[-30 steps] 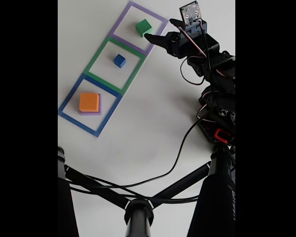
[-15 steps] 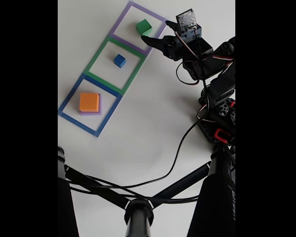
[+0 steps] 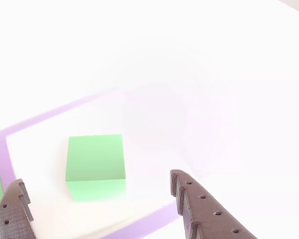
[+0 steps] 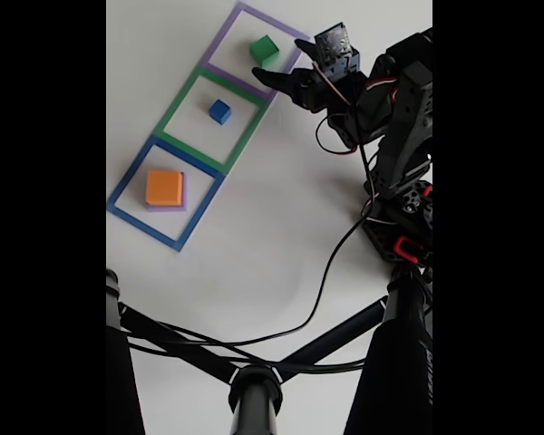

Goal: Tower of hanoi

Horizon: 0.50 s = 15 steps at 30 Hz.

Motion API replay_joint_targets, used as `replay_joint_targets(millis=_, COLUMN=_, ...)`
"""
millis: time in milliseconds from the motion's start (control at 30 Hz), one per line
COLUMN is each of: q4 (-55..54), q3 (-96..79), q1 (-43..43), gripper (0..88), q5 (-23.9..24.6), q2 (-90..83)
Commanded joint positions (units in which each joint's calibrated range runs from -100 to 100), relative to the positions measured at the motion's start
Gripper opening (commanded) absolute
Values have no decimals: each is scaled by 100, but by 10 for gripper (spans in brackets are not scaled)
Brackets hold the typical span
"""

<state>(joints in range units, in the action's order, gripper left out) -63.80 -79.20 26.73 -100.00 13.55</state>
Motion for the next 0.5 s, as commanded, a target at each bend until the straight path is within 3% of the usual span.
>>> replay_joint_targets(millis=0, q4=-154, q3=284, q1=-171, gripper=309, q5=0, q2=135)
replay_joint_targets(millis=467, q4=-219, q3=865, q1=-257, gripper=299, q5=0, q2=861)
